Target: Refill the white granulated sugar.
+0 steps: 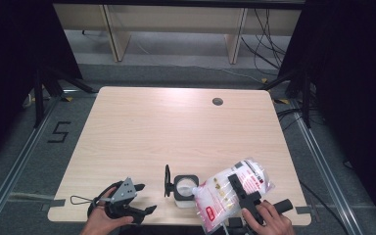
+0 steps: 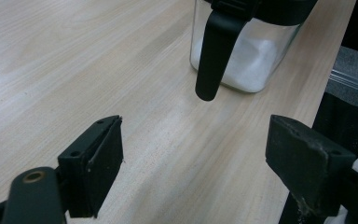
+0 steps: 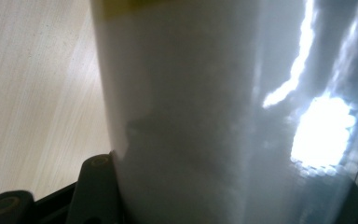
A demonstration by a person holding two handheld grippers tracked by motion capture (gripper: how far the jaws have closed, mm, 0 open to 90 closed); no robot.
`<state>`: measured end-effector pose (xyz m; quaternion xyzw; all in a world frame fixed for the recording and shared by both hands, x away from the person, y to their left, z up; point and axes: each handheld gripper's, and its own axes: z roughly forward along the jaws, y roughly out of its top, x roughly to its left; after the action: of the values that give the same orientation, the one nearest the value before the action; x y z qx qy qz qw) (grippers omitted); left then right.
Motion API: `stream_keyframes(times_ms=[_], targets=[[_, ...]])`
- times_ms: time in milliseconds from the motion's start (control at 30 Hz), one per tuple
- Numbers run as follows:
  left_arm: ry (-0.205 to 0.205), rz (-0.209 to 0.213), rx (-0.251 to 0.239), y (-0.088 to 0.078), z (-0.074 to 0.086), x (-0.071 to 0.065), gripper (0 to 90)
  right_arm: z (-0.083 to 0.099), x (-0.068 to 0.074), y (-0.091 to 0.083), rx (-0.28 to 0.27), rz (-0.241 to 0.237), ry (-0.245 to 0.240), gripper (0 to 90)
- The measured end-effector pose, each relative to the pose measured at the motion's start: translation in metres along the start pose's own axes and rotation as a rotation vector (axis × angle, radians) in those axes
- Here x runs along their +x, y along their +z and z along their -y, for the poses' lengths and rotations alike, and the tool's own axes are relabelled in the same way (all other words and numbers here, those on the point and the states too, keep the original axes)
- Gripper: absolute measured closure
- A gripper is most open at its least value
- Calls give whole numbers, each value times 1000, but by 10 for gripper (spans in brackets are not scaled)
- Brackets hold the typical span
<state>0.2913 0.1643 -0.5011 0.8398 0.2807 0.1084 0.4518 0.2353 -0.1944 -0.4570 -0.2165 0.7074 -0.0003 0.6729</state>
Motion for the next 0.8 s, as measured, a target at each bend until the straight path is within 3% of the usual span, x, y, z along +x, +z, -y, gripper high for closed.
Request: stream_keyframes(times_ms=[100, 167, 300, 367, 400, 467, 600, 800], targets=[[11, -2, 10, 0, 0, 1, 185, 0, -1, 1, -19, 9, -11, 472], [3, -2, 3, 0, 0, 0, 185, 0, 0, 1, -8, -5, 20, 473], [-1, -1, 1, 0, 0, 0, 185, 1, -1, 1, -23, 9, -8, 475], [0, 1, 0, 0, 0, 0, 186, 1, -1, 1, -26, 10, -2, 476], [0, 0, 0, 0, 0, 0, 185, 2, 1, 1, -23, -6, 25, 476], [4, -2, 4, 0, 0, 1, 185, 2, -1, 1, -24, 9, 4, 477], [0, 0, 0, 0, 0, 0, 185, 2, 1, 0, -10, -9, 34, 478], [0, 0, 0, 0, 0, 0, 185, 3, 1, 1, -12, -13, 33, 478]])
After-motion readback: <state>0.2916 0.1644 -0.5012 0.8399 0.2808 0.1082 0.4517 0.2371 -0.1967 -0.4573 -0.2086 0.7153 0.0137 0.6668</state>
